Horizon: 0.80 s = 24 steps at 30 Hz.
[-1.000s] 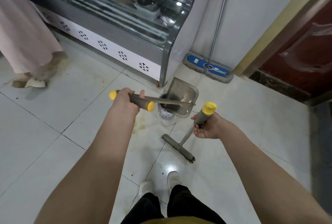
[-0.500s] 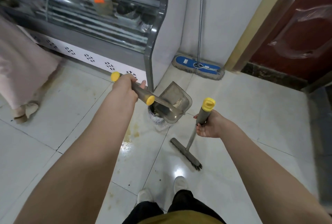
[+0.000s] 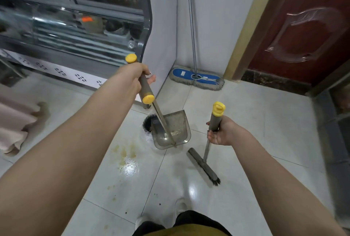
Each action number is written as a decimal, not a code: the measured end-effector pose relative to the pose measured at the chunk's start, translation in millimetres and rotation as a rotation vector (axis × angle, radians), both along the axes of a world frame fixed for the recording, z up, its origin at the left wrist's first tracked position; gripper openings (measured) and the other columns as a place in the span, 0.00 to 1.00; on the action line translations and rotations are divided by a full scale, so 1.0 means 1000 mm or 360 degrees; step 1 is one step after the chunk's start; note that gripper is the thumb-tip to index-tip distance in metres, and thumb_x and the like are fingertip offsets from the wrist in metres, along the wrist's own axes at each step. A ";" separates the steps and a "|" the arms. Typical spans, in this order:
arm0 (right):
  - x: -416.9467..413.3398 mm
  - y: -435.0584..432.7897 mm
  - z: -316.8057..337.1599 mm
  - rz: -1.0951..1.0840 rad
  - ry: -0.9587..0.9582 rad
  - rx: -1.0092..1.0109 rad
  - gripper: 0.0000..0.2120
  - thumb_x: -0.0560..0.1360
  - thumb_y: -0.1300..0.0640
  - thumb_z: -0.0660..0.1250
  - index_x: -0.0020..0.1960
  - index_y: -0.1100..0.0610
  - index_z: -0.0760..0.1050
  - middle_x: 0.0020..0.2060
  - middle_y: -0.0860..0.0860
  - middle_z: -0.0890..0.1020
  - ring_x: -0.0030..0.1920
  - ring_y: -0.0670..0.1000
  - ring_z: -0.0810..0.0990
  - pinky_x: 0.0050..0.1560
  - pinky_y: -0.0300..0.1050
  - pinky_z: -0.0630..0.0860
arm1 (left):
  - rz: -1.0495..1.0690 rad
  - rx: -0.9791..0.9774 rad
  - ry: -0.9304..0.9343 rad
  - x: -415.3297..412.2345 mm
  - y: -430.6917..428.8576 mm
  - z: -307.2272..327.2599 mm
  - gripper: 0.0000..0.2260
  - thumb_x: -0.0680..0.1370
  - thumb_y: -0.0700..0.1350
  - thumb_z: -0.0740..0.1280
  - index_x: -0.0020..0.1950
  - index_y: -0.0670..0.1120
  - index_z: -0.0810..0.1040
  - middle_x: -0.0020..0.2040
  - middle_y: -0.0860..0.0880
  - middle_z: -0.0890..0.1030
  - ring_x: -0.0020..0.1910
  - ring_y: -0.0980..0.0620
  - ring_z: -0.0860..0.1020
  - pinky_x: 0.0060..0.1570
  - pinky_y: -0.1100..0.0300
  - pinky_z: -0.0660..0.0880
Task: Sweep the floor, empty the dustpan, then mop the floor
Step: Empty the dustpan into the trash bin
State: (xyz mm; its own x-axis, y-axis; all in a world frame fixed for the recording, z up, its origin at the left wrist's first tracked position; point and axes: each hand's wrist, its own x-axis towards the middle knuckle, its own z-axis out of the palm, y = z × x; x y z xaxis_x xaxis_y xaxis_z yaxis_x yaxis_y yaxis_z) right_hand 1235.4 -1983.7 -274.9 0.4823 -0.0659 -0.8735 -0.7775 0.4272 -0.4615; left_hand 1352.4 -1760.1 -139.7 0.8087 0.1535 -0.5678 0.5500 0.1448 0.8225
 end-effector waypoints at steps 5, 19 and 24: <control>0.005 -0.028 0.007 -0.0071 -0.0061 -0.0027 0.12 0.77 0.54 0.53 0.41 0.59 0.69 0.33 0.56 0.70 0.15 0.51 0.73 0.24 0.39 0.77 | -0.0174 0.0087 0.0009 0.003 -0.021 0.020 0.07 0.76 0.29 0.58 0.42 0.39 0.69 0.55 0.38 0.73 0.24 0.43 0.79 0.19 0.62 0.76; 0.025 -0.089 0.032 -0.0377 -0.0166 -0.0109 0.14 0.78 0.51 0.50 0.41 0.57 0.68 0.33 0.56 0.70 0.21 0.52 0.73 0.23 0.40 0.77 | -0.0789 0.0514 -0.0150 0.051 -0.076 0.061 0.07 0.74 0.29 0.63 0.48 0.39 0.70 0.47 0.39 0.78 0.41 0.39 0.82 0.38 0.50 0.81; 0.057 -0.107 0.034 -0.0445 -0.0130 -0.0155 0.16 0.79 0.48 0.50 0.42 0.59 0.66 0.34 0.56 0.70 0.31 0.53 0.70 0.22 0.41 0.77 | -0.1045 0.0609 -0.0147 0.087 -0.100 0.065 0.06 0.76 0.31 0.64 0.50 0.38 0.70 0.46 0.36 0.79 0.40 0.43 0.82 0.42 0.52 0.81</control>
State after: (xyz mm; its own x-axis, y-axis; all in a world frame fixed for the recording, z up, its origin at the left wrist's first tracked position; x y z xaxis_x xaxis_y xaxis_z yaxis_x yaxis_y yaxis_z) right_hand 1291.9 -2090.6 -241.0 0.5023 -0.2876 -0.8155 -0.5944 0.5701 -0.5672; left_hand 1439.8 -1860.0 -74.5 0.8435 -0.2024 -0.4976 0.3517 -0.4921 0.7963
